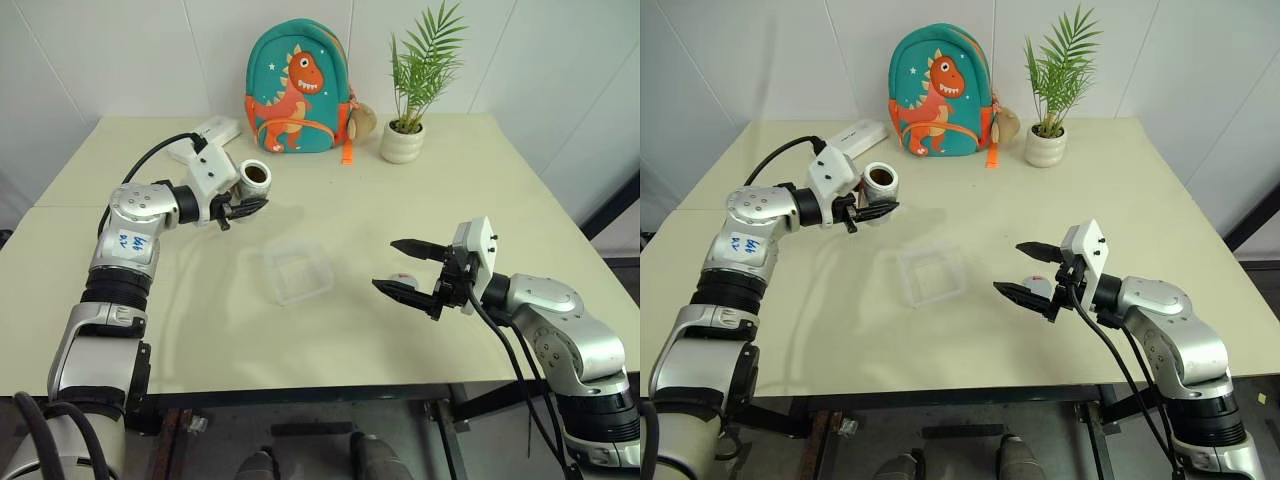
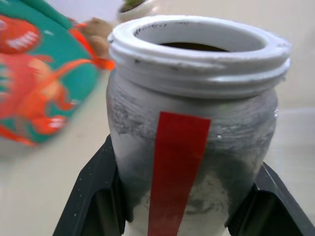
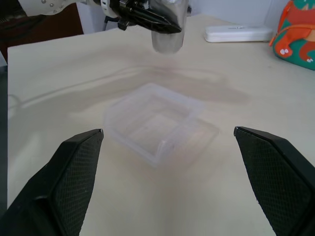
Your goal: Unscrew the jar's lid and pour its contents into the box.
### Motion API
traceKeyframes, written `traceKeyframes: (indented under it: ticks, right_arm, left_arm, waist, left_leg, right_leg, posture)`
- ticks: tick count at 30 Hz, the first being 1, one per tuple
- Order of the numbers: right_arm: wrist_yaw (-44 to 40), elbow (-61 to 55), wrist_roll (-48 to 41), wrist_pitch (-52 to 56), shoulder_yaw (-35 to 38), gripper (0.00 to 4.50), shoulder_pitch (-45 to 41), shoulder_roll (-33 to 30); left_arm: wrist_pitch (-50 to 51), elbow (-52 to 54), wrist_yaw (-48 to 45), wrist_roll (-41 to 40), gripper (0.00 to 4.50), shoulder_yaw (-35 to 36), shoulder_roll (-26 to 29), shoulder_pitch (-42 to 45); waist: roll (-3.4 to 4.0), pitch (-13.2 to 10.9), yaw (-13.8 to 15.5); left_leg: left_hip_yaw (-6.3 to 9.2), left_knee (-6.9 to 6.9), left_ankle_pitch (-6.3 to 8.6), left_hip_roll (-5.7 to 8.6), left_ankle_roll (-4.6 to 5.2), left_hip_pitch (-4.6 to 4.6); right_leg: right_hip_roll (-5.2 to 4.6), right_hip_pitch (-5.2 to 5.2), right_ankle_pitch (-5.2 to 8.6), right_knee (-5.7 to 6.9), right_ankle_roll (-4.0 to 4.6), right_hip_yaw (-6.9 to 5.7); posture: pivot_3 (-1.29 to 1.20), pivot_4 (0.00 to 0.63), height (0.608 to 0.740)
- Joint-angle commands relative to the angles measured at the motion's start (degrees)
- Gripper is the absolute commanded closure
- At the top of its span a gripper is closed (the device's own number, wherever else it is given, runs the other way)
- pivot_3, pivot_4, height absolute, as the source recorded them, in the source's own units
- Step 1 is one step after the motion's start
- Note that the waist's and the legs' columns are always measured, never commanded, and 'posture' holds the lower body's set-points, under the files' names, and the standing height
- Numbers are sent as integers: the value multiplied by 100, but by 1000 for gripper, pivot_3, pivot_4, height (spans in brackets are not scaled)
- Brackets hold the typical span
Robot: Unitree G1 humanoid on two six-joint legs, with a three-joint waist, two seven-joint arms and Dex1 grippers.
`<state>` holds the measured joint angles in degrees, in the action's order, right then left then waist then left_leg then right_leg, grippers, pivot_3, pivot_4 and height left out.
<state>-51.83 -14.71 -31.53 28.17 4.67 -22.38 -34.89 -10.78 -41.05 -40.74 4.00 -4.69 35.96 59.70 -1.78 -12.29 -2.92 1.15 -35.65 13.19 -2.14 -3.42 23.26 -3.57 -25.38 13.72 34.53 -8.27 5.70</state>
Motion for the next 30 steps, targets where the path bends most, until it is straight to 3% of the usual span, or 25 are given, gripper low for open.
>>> traceKeyframes:
  ticks: [1,4,8,13,19,23,30]
  right_arm:
    - [78,12,27,-183,70,24,61,76]
    - [165,179,140,-385,85,24,107,179]
    - [234,296,184,-495,78,24,107,292]
    - [366,333,213,-571,77,24,68,449]
    - [477,283,211,-584,66,24,97,592]
    - [527,264,212,-577,81,24,101,649]
    - [555,295,208,-604,81,24,88,703]
  left_arm:
    - [-1314,-10,1608,1163,2524,-299,82,129]
    - [-2075,234,2872,2346,2524,-754,202,78]
    - [-2445,807,4936,4552,2524,-1616,584,-19]
    - [-1739,1214,7320,6864,2524,-2604,991,-189]
    - [-691,734,8644,8014,2524,-3184,973,-107]
    - [-176,727,8932,8372,2524,-3352,945,-148]
    - [-223,696,8794,8193,2524,-3345,973,-25]
  waist:
    - [-1,0,3]
    - [-1,0,10]
    - [-1,0,4]
    - [-1,0,-19]
    - [-1,0,-15]
    - [-1,0,-7]
    - [-1,0,-11]
  left_leg:
    - [-2,-2,0,0,0,0]
    - [-9,-6,0,1,0,1]
    - [-17,-6,0,0,-1,1]
    - [-26,-4,0,1,-2,-7]
    - [-29,-10,0,1,-2,-3]
    - [-29,-7,0,1,-2,-3]
    - [-29,-6,2,1,-4,-4]
  right_leg:
    - [0,0,-2,0,-3,1]
    - [-1,1,-10,-5,-10,7]
    - [0,1,-17,-11,-14,15]
    - [1,1,-18,-8,-17,22]
    - [1,0,-19,-11,-18,22]
    - [1,0,-18,-11,-18,21]
    - [1,0,-19,-10,-18,21]
  posture:
    - [0,150,740]
    - [0,150,740]
    - [0,150,740]
    - [0,150,740]
    - [0,150,740]
    - [0,150,740]
    - [0,150,740]
